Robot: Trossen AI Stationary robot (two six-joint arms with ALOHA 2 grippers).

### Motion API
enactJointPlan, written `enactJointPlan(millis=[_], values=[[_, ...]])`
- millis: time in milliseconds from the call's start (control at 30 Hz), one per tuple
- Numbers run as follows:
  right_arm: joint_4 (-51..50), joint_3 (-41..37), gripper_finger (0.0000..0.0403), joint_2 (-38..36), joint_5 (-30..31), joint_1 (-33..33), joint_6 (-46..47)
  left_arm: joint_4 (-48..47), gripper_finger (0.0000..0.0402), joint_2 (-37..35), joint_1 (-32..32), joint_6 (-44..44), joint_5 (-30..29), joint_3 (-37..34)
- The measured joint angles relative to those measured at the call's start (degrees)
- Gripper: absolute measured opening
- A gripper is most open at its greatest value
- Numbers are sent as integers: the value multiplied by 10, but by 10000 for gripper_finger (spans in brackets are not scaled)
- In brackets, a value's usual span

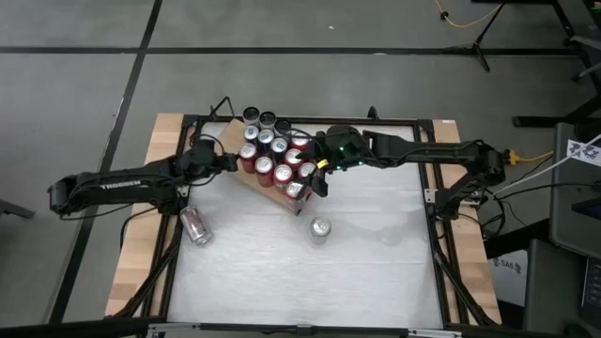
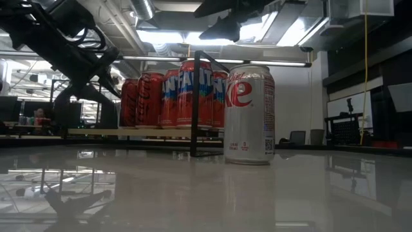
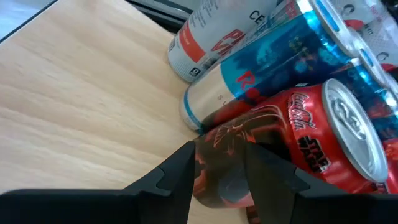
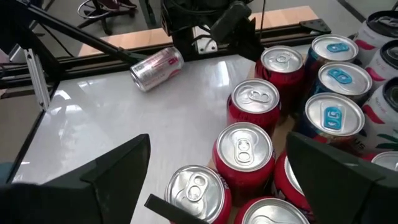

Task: Pick and place cans onto a shelf
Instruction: Put the red/black soda can on the shelf aligned with the other red/black soda cans

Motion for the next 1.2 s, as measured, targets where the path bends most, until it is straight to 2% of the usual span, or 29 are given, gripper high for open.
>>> enactJointPlan(millis=[200, 367, 500, 733, 1000, 1200], values=[[1, 0, 363, 0, 0, 0, 0, 26, 135, 8, -6, 66, -28, 0], [-7, 0, 363, -2, 0, 1, 0, 27, 135, -17, -17, 96, -52, 0], [-11, 0, 363, -3, -2, 1, 0, 23, 135, -42, -34, 110, -40, 0], [-11, 0, 363, -3, -86, 12, 0, 13, 135, -83, -89, 116, -18, 0], [-43, 0, 363, -5, -86, 55, 0, -27, 135, -103, -156, 105, -17, 0], [-85, 0, 363, -6, -78, 92, 2, -34, 135, -95, -223, 105, 17, 0]])
